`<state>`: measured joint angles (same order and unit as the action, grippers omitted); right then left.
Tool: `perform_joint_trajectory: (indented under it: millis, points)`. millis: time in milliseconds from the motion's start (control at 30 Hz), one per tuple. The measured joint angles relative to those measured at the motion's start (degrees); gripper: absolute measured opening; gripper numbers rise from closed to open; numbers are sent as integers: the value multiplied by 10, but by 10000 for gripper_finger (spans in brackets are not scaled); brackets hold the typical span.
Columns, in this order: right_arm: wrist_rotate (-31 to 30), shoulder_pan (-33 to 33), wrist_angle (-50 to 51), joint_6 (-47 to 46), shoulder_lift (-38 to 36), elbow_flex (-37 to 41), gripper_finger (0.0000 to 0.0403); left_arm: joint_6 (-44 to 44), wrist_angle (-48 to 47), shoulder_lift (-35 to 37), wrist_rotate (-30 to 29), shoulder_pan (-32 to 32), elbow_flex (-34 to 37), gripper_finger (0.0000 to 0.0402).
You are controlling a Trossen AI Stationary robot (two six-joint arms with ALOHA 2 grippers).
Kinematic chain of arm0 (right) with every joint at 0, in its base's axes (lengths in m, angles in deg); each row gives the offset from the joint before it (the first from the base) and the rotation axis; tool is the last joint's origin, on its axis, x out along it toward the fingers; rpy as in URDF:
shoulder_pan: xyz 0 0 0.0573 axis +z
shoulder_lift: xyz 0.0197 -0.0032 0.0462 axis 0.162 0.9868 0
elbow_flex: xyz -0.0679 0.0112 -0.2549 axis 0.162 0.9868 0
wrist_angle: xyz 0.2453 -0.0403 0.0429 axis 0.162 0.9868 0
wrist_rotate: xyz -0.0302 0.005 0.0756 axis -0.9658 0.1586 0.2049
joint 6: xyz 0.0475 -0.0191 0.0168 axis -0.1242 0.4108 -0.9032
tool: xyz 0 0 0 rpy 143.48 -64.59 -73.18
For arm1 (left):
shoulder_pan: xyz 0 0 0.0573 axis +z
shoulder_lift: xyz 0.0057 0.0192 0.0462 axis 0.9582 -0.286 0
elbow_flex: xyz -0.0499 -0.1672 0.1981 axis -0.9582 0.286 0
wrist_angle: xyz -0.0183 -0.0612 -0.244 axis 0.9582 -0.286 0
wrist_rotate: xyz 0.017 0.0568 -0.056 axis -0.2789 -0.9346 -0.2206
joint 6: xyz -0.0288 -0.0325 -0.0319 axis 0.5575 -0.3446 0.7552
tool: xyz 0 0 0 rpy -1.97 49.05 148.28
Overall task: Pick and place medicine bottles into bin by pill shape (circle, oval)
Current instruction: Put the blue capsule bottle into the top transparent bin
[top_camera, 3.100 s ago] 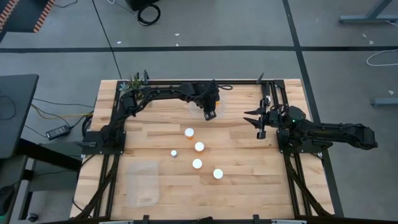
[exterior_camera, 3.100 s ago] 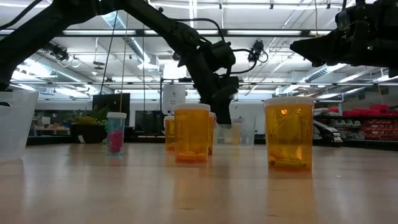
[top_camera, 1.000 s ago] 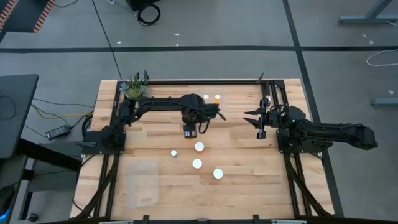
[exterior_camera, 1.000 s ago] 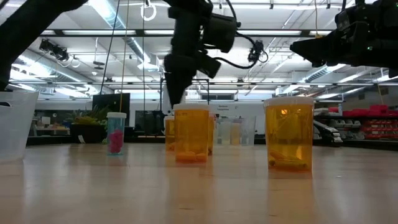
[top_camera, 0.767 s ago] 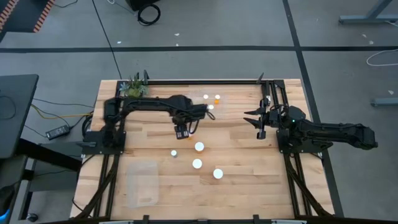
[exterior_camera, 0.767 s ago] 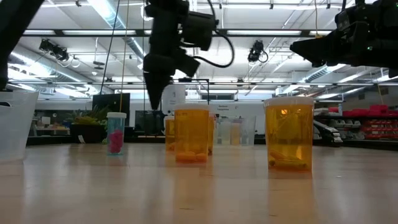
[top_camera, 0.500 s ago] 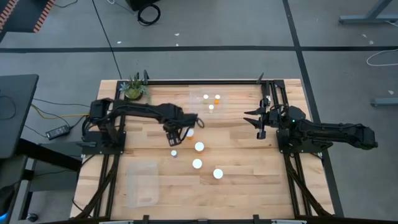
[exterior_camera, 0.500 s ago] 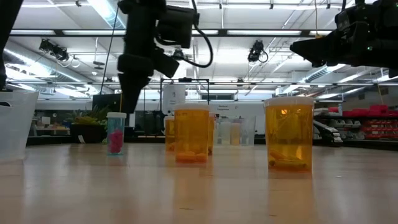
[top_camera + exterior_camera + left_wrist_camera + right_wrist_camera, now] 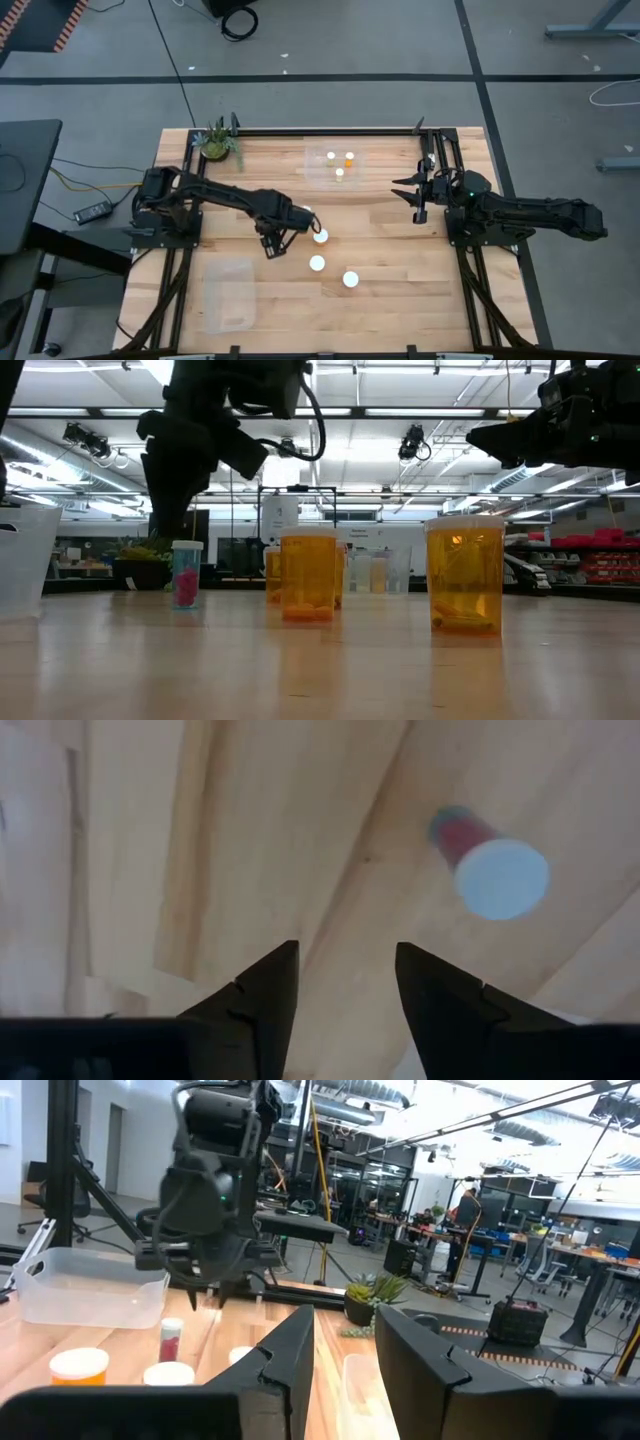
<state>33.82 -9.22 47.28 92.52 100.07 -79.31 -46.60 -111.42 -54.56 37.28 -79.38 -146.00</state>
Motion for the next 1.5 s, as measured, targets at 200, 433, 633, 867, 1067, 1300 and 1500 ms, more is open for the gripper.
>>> perform_joint_trajectory:
  millis: [200,433,633,867,1067,1300,1500]
  points:
    - [0,0,0,0,0,0,115,61,29,0,30,-39,43,173]
    - [0,0,0,0,0,0,115,101,123,0,46,-74,92,205]
    - [0,0,0,0,0,0,115,112,188,0,33,-67,92,237]
    - [0,0,0,0,0,0,115,114,201,0,27,-50,92,221]
    - [0,0,0,0,0,0,115,112,221,0,27,-42,92,186]
    - [0,0,0,0,0,0,115,96,224,0,27,-41,92,149]
    - [0,0,0,0,0,0,115,87,227,0,19,-41,92,118]
